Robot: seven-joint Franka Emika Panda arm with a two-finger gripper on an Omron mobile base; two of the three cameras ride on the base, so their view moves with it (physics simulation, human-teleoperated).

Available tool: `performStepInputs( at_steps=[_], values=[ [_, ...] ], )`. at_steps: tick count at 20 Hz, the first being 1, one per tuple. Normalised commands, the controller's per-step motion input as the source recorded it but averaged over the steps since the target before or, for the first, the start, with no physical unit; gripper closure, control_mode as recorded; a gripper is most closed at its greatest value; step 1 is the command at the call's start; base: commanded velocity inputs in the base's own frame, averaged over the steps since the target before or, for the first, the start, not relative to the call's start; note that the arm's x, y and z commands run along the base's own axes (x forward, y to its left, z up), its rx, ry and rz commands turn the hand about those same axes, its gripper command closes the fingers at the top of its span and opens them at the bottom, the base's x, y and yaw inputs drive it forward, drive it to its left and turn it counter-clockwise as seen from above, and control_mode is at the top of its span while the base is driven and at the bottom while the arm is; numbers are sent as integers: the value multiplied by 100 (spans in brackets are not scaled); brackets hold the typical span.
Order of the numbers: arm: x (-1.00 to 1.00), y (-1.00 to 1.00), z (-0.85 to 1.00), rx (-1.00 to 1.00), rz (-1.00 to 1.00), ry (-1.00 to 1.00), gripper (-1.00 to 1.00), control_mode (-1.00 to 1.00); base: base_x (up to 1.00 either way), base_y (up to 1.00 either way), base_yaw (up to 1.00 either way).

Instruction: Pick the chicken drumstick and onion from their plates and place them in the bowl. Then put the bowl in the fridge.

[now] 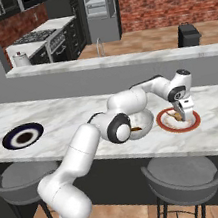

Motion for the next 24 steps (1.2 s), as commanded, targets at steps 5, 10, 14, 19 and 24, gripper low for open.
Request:
performStepInputs(
  at_steps=[5, 10, 14, 19, 24],
  values=[
    [0, 0, -6, 0, 0, 0, 100, -100, 0, 0, 0],
    [0, -1, -4, 0, 0, 0, 100, -100, 0, 0, 0],
    [-8, -1, 1, -6, 0, -2, 100, -100, 0, 0, 0],
    [-27, 0, 2, -2, 0, 0, 100, -100, 0, 0, 0],
    [-30, 0, 13, 0, 0, -1, 100, -100, 0, 0, 0]
  ],
)
